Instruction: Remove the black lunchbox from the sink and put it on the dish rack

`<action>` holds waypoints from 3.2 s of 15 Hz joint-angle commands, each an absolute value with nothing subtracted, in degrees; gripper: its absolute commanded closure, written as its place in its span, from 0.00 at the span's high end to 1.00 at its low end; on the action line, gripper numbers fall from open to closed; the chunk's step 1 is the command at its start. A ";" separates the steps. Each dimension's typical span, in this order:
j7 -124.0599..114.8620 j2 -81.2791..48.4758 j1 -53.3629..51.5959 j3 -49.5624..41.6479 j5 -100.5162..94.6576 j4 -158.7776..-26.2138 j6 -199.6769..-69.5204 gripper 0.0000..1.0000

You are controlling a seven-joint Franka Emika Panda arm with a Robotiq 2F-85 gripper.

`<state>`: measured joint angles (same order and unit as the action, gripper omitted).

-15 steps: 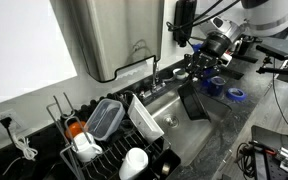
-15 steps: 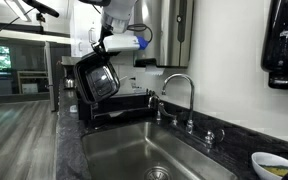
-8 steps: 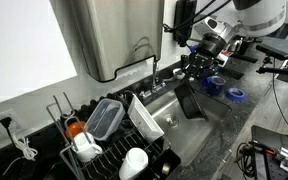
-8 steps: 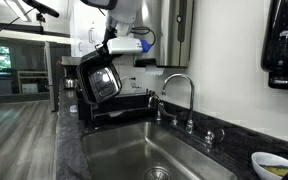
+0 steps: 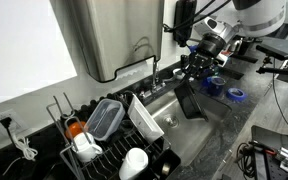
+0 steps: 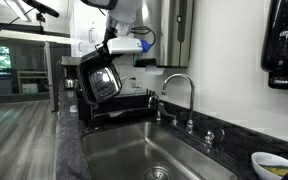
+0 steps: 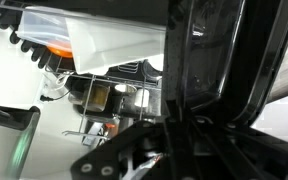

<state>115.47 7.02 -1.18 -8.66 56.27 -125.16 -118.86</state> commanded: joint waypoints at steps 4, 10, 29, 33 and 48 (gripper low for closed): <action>117.93 7.57 -0.49 -6.57 63.05 -121.93 -116.40 0.02; 125.20 5.86 -0.47 -5.31 80.44 -117.76 -114.99 0.02; 141.21 -2.89 -1.27 -0.33 90.96 -115.21 -104.42 0.02; 144.20 -5.00 -1.90 0.63 90.54 -114.10 -106.64 0.02; 148.07 -15.13 -2.68 0.85 81.06 -102.57 -113.66 0.02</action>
